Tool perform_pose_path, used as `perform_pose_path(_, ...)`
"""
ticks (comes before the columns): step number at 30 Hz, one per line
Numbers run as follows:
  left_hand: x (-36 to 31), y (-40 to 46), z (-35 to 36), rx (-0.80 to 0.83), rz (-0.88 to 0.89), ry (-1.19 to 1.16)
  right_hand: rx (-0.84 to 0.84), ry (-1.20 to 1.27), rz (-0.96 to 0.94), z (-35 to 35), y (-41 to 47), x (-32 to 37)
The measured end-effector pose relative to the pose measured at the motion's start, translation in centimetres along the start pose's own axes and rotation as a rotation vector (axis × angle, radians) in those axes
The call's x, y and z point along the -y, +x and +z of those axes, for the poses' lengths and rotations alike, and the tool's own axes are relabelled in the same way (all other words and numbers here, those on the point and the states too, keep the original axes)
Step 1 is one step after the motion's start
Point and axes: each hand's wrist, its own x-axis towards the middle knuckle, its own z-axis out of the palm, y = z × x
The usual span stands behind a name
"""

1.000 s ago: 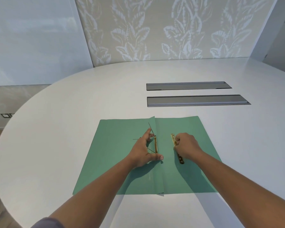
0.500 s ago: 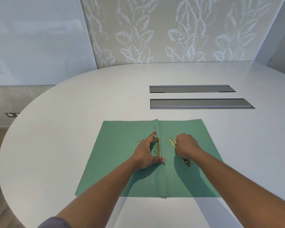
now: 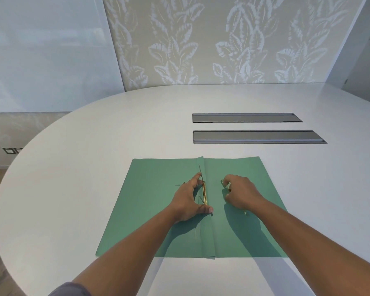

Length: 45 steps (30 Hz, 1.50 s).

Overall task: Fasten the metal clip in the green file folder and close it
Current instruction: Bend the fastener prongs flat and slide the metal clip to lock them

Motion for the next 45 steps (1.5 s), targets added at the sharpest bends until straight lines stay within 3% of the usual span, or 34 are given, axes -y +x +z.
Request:
perform_pose_path(11,0.1,0.1,-0.3,0.049,0.022,-0.015,-0.014,-0.066,-0.032,0.1,-0.6,0.2)
perform_pose_path(16,0.3,0.2,-0.2,0.038,0.039,-0.007,-0.113,0.432,-0.065,-0.6,-1.1,1.6)
perform_pose_path(21,0.4,0.2,-0.1,0.041,0.054,0.051,-0.211,0.655,-0.024,-1.3,-0.9,3.2)
perform_pose_path(35,0.3,0.5,-0.1,0.043,0.036,0.128,-0.273,0.594,-0.050,-1.4,-1.0,3.7)
perform_pose_path(45,0.2,0.4,-0.1,0.043,0.036,0.145,-0.217,0.694,-0.088,-1.1,-1.5,3.6)
